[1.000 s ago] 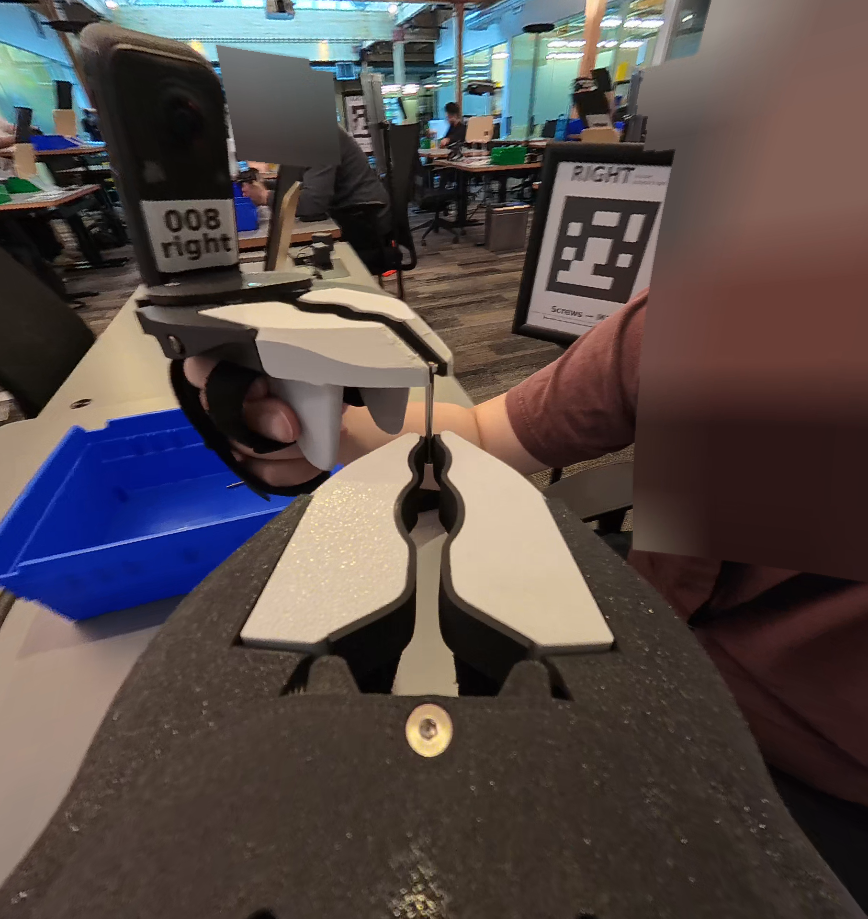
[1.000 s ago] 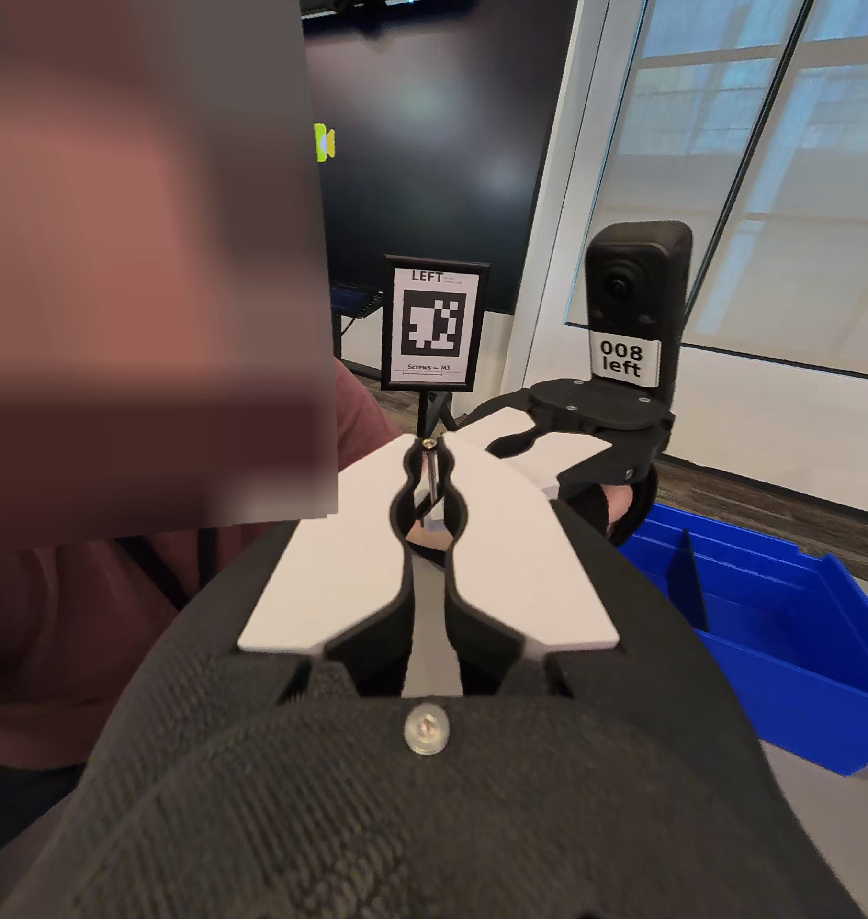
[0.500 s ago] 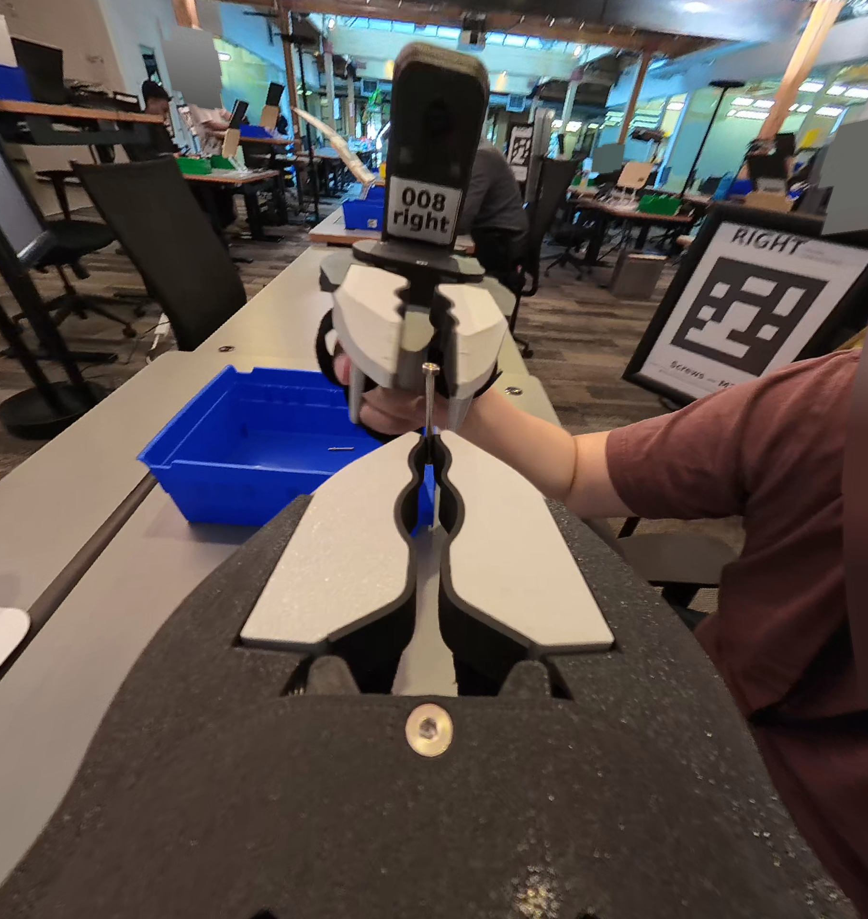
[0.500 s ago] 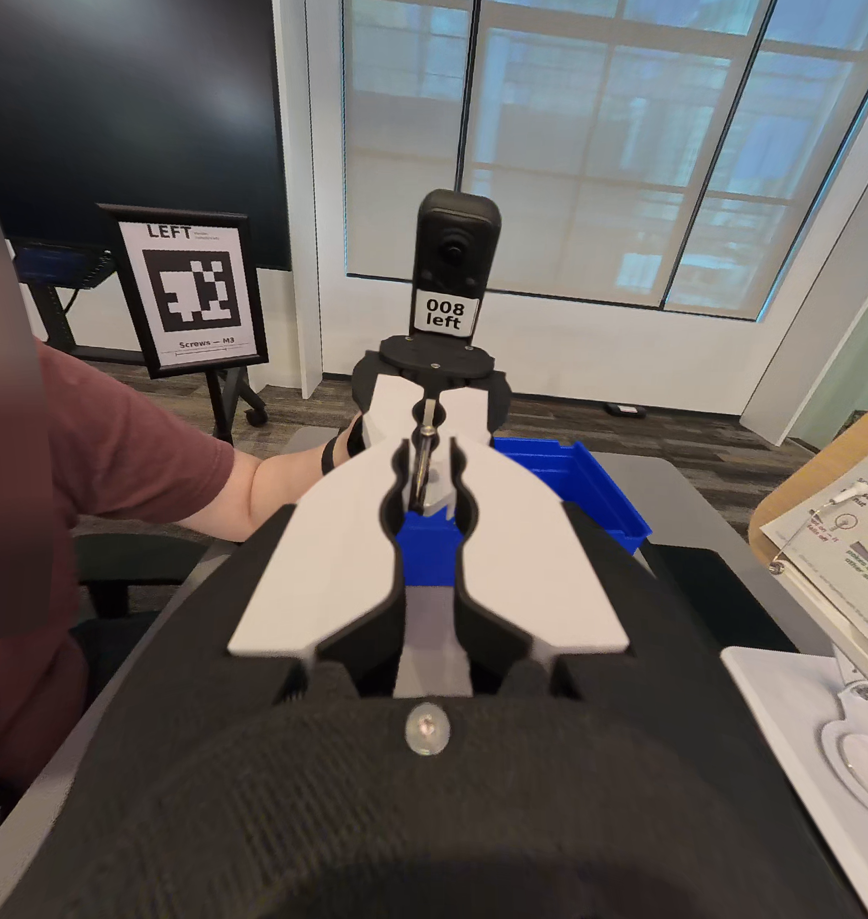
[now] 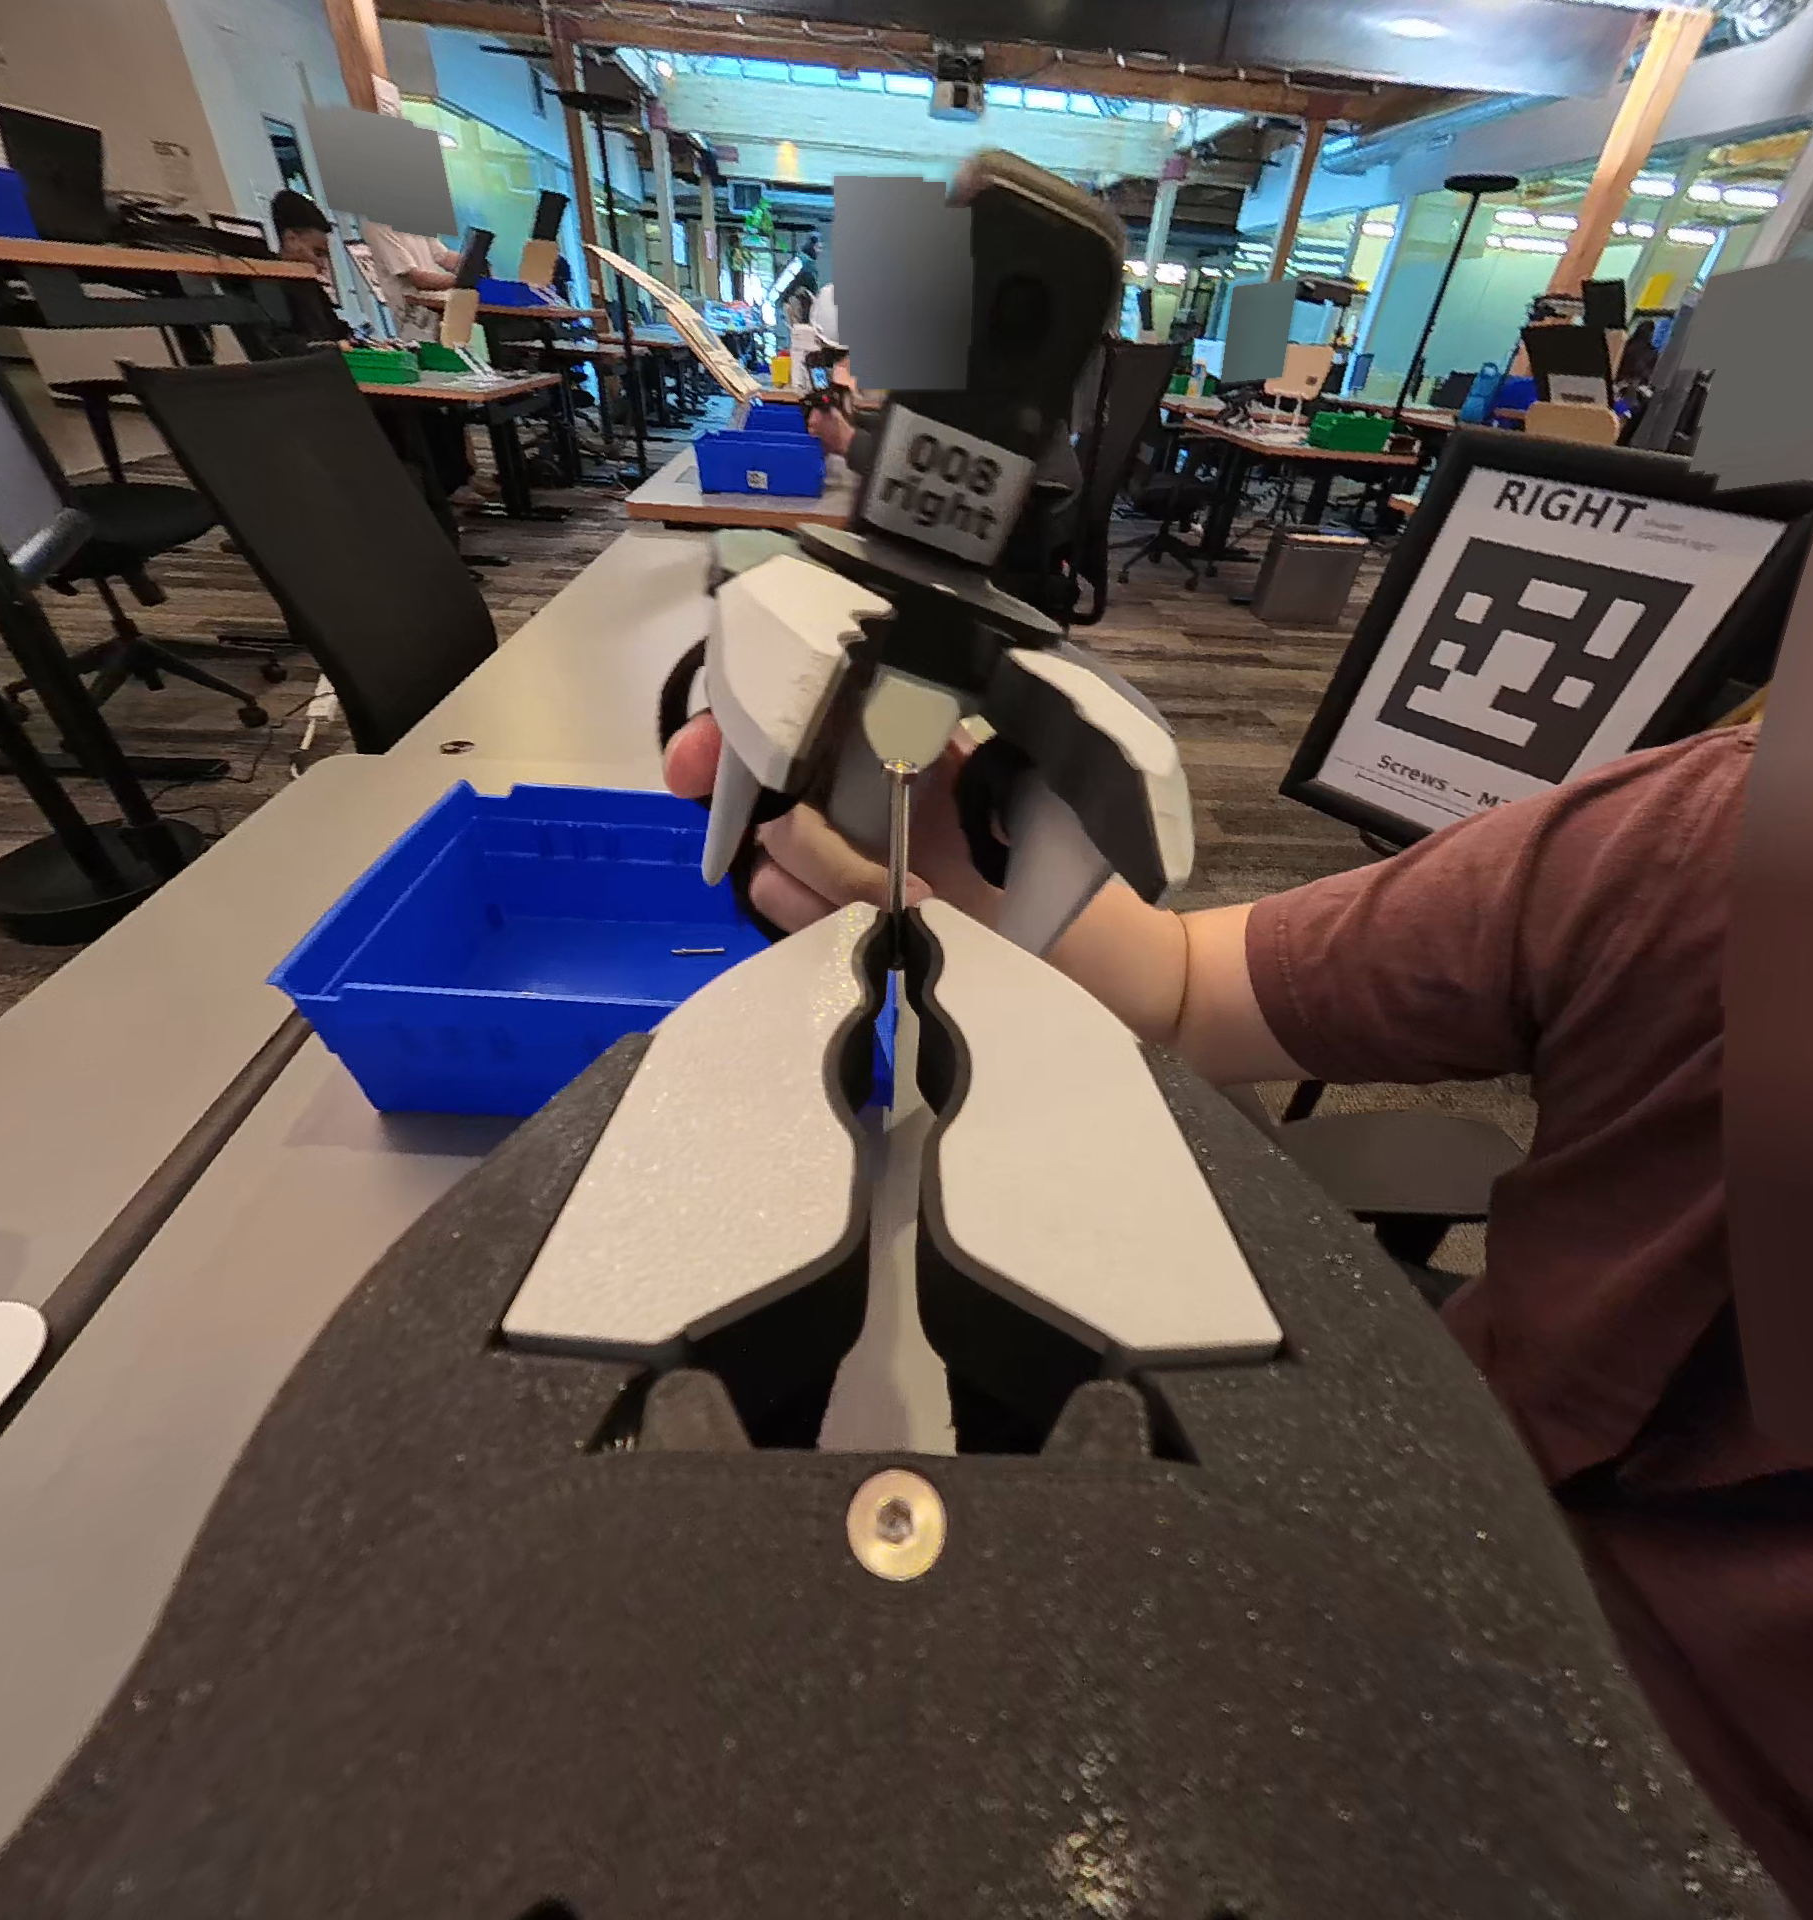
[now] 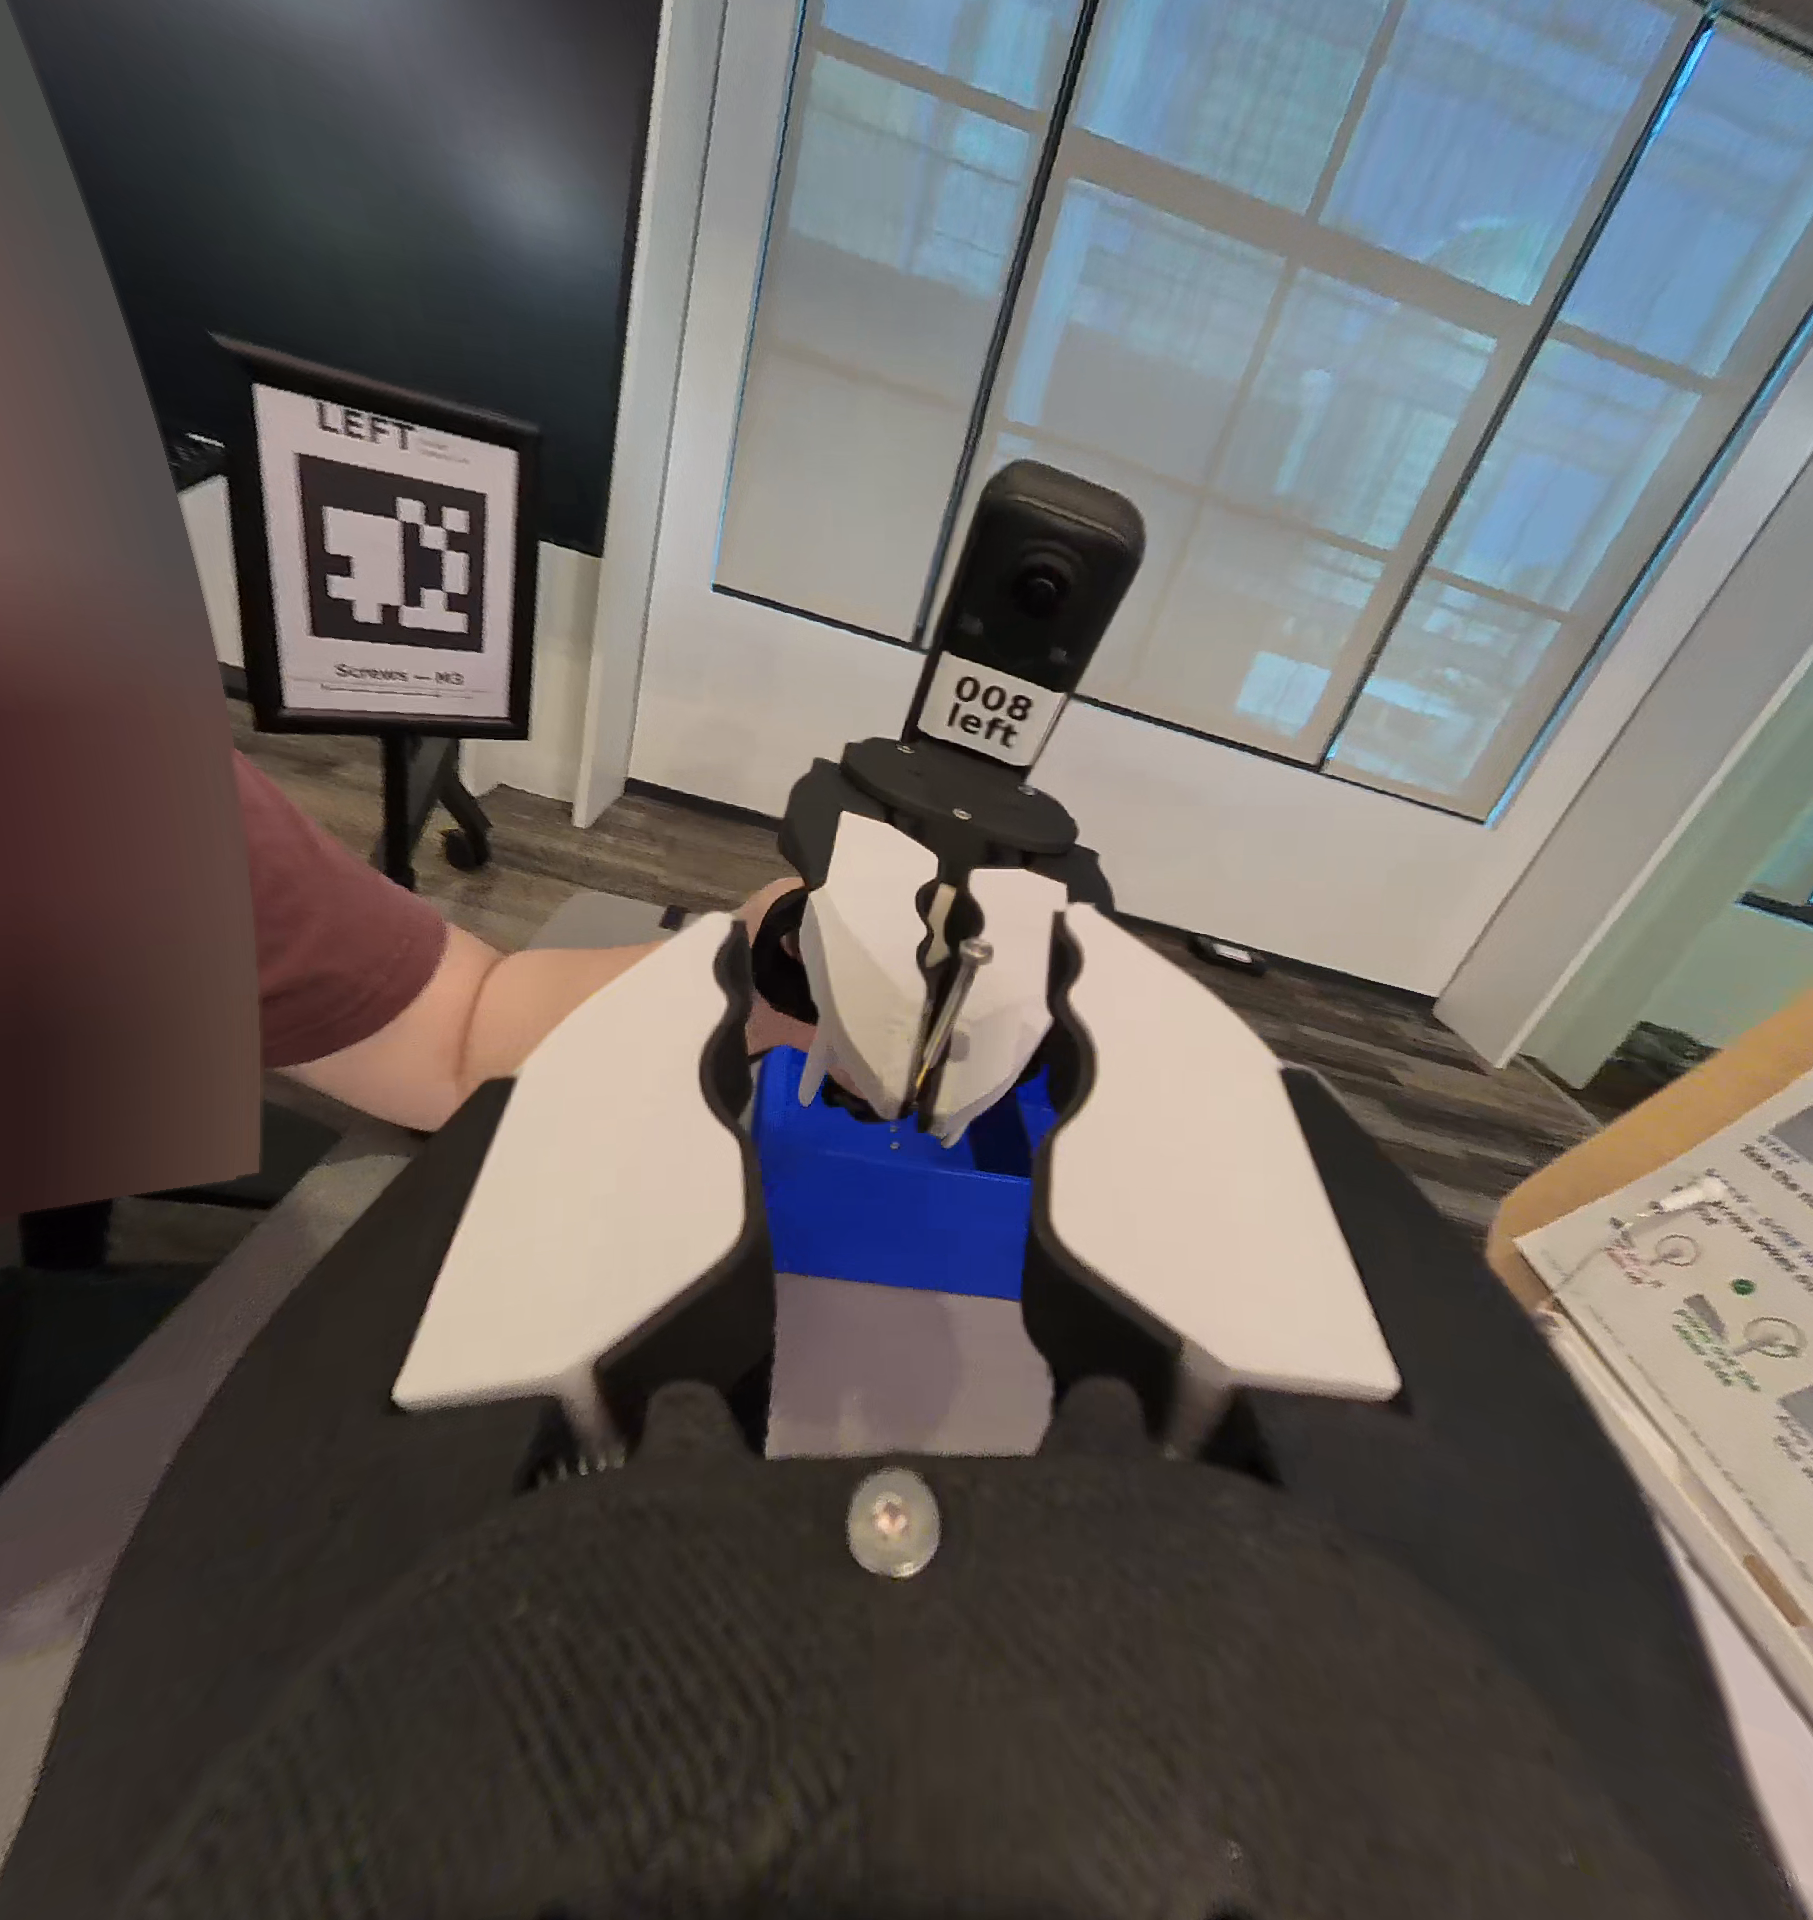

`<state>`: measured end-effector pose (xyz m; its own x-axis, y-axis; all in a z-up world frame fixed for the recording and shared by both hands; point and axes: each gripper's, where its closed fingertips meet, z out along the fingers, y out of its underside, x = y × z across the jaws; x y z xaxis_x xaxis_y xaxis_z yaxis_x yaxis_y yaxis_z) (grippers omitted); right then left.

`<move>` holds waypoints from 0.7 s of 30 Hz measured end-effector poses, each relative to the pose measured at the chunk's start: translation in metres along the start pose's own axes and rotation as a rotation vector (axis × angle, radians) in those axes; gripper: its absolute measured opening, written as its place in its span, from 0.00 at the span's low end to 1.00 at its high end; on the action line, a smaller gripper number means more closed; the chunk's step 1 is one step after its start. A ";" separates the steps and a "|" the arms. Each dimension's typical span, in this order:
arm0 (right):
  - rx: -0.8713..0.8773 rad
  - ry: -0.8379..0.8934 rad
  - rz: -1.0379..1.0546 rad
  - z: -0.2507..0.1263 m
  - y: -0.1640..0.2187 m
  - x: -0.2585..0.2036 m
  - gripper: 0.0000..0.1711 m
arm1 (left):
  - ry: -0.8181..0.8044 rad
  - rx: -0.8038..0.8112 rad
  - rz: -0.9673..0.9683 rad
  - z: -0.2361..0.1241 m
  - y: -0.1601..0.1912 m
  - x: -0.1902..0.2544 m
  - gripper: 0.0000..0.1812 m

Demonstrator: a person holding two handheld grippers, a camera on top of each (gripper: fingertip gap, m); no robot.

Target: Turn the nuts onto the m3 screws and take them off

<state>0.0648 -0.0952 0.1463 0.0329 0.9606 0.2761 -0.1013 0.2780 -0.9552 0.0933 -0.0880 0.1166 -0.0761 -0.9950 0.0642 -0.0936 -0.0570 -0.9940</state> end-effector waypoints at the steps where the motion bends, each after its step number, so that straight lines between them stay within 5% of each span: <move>1: 0.002 0.025 -0.009 0.001 -0.001 0.002 0.33 | -0.005 0.006 -0.002 -0.001 -0.001 -0.001 0.01; 21: -0.017 0.064 0.001 0.003 -0.002 0.003 0.41 | -0.062 0.061 -0.036 -0.013 -0.008 -0.015 0.01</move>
<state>0.0621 -0.0930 0.1493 0.0963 0.9585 0.2682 -0.0844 0.2764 -0.9573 0.0826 -0.0717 0.1251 -0.0116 -0.9952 0.0967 -0.0340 -0.0963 -0.9948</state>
